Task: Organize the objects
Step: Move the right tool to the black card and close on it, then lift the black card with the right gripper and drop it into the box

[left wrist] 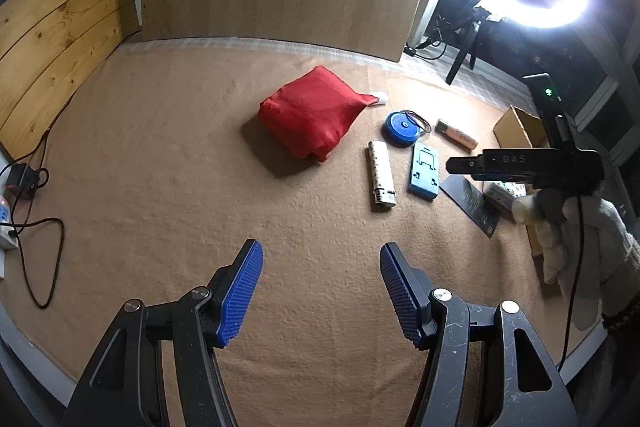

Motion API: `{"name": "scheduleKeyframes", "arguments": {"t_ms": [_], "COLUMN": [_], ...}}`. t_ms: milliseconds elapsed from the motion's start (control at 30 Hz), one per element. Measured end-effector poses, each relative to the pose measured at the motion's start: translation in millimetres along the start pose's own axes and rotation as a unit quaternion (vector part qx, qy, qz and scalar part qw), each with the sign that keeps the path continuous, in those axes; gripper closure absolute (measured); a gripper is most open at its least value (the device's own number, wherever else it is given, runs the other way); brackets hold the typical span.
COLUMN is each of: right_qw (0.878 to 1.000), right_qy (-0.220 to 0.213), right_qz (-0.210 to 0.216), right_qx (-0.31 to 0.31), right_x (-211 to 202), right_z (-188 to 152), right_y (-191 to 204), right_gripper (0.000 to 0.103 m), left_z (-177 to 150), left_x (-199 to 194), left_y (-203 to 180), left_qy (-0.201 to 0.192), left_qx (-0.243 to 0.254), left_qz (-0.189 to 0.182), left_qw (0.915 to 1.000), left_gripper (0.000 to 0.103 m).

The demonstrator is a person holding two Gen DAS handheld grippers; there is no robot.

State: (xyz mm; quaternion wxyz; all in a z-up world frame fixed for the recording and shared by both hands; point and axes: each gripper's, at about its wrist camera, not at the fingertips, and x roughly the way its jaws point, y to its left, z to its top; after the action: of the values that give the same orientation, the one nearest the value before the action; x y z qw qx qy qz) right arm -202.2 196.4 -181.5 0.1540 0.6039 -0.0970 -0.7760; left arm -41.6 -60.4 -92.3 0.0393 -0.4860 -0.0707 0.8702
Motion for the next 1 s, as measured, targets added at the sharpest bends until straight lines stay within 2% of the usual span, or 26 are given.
{"name": "scheduleKeyframes", "arguments": {"t_ms": [133, 333, 500, 567, 700, 867, 933, 967, 1000], "right_qw": [1.0, 0.998, 0.998, 0.998, 0.995, 0.98, 0.978, 0.978, 0.979], "right_qy": [0.008, 0.024, 0.04, 0.039, 0.025, 0.021, 0.021, 0.02, 0.021], "right_qz": [0.009, 0.047, 0.047, 0.028, -0.041, -0.114, -0.12, -0.12, -0.116], "right_qx": [0.01, 0.036, 0.004, -0.028, -0.09, -0.162, -0.17, -0.169, -0.167], "right_x": [-1, -9, -13, -14, -12, -3, -4, -6, -8], "right_z": [-3, -23, -43, -53, -66, -77, -78, -78, -77], "right_y": [-2, -14, -7, 2, 24, 48, 50, 49, 47], "right_gripper": [0.041, 0.041, 0.041, 0.041, 0.041, 0.042, 0.049, 0.056, 0.057], "left_z": [2, 4, 4, 4, 2, 2, 2, 2, 2], "left_x": [2, 4, 8, 10, 15, 18, 19, 19, 20], "left_y": [-1, -3, -7, -11, -18, -26, -26, -25, -25], "left_qy": [0.001, 0.001, 0.005, 0.007, 0.012, 0.013, 0.013, 0.013, 0.013], "left_qx": [0.003, 0.006, 0.01, 0.013, 0.019, 0.026, 0.026, 0.025, 0.023], "left_qz": [-0.003, -0.007, -0.009, -0.012, -0.015, -0.016, -0.014, -0.014, -0.013], "left_qw": [1.0, 1.0, 0.9999, 0.9998, 0.9996, 0.9994, 0.9995, 0.9995, 0.9996], "left_gripper": [0.038, 0.038, 0.038, 0.038, 0.038, 0.038, 0.038, 0.038, 0.038]}}
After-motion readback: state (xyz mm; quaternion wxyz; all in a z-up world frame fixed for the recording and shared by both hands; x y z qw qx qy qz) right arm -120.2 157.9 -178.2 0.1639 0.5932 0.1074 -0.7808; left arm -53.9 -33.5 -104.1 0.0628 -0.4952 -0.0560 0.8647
